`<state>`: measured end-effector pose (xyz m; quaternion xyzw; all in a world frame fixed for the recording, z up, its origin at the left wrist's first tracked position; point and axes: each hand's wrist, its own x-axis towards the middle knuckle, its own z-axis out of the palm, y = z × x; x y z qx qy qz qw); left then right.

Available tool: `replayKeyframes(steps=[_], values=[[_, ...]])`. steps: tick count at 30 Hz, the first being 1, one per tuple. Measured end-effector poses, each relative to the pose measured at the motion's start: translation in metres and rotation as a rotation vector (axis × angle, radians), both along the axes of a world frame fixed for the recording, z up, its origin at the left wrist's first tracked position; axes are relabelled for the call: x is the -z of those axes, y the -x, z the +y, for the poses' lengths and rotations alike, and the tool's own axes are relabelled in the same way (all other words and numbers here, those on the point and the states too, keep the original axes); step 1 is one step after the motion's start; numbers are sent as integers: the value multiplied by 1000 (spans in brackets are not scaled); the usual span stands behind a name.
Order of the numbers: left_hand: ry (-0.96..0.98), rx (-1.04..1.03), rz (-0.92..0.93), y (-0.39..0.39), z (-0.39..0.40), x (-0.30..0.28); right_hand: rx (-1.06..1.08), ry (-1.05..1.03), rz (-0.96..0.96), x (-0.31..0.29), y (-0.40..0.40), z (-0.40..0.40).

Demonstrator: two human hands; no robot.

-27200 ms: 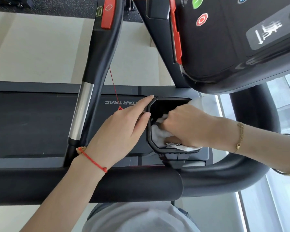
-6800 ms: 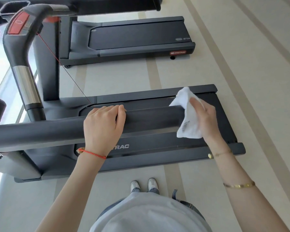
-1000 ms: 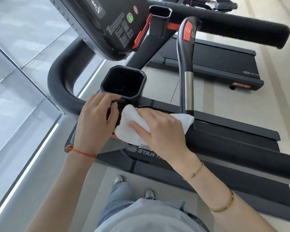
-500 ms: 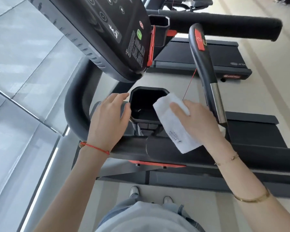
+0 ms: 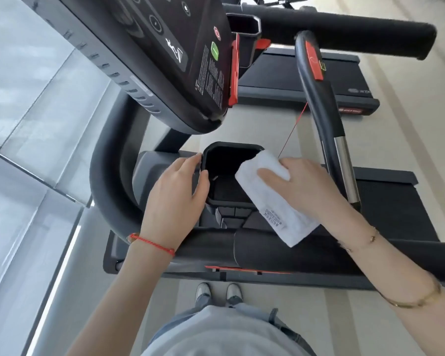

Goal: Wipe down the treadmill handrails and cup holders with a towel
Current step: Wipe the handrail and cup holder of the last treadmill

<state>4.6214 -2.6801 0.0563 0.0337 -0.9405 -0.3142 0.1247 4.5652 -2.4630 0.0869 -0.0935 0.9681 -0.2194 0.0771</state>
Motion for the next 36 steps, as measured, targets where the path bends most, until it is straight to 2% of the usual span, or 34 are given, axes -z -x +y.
replayKeyframes(steps=[4, 10, 13, 17, 21, 30, 36], values=[[-2, 0, -7, 0, 0, -3, -99, -22, 50, -6, 35, -5], [4, 16, 0, 2, 0, -3, -508, -120, 140, -8, 76, -43], [5, 8, -7, 5, 0, -5, -584, -90, 178, -4, 78, -60], [-5, 8, -10, 11, 0, -4, -515, -64, 237, 3, 71, -45], [-9, 11, -7, 12, 1, -4, -420, 22, 185, 9, 67, -22], [-35, 34, 22, 12, -1, 0, -587, -61, 268, 5, 77, -57], [-42, 36, 0, 13, -2, 0, -333, 33, 165, 6, 60, -23]])
